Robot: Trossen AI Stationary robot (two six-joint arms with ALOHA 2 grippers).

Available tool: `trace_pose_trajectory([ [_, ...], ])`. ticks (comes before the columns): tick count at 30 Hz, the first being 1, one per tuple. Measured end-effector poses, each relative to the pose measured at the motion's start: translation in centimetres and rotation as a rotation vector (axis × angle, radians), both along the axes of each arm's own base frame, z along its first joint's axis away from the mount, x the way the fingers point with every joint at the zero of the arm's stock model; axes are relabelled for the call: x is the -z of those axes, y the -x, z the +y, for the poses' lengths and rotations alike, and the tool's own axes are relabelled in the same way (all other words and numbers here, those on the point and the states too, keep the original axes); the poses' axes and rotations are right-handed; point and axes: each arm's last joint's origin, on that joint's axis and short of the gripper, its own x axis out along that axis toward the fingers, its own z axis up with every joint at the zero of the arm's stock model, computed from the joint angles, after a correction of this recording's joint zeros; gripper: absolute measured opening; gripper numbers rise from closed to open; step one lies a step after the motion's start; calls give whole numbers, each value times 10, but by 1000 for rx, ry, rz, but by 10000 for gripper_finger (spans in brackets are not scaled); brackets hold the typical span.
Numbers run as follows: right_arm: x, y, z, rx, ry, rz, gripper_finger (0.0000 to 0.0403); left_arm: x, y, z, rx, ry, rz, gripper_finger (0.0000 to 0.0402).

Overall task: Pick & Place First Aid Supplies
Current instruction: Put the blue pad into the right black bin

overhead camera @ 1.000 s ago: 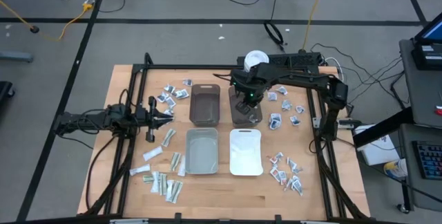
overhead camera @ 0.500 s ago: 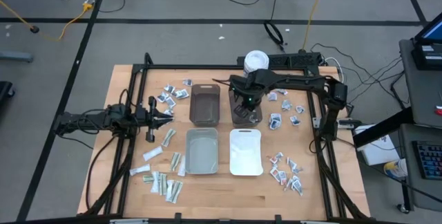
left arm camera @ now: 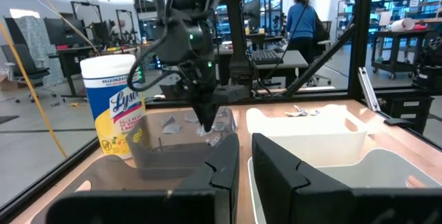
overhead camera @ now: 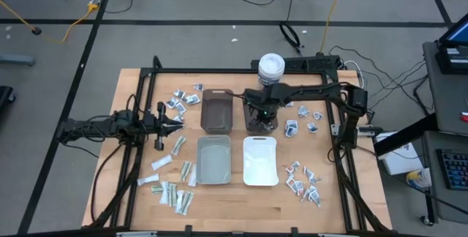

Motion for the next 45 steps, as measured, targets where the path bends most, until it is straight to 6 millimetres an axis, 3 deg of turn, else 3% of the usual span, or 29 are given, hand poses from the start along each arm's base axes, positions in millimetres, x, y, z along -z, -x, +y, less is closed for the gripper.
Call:
trace_pose_trajectory([
  [9, 4, 0, 2, 9, 36, 4, 23, 0, 0, 0, 0, 0, 0, 47],
  [25, 4, -2, 6, -27, 52, -10, 170, 0, 0, 0, 0, 0, 0, 47],
  [32, 1, -2, 6, -26, 48, 4, 175, 0, 0, 0, 0, 0, 0, 47],
  [45, -48, 18, 11, -15, 62, -69, 169, 0, 0, 0, 0, 0, 0, 47],
])
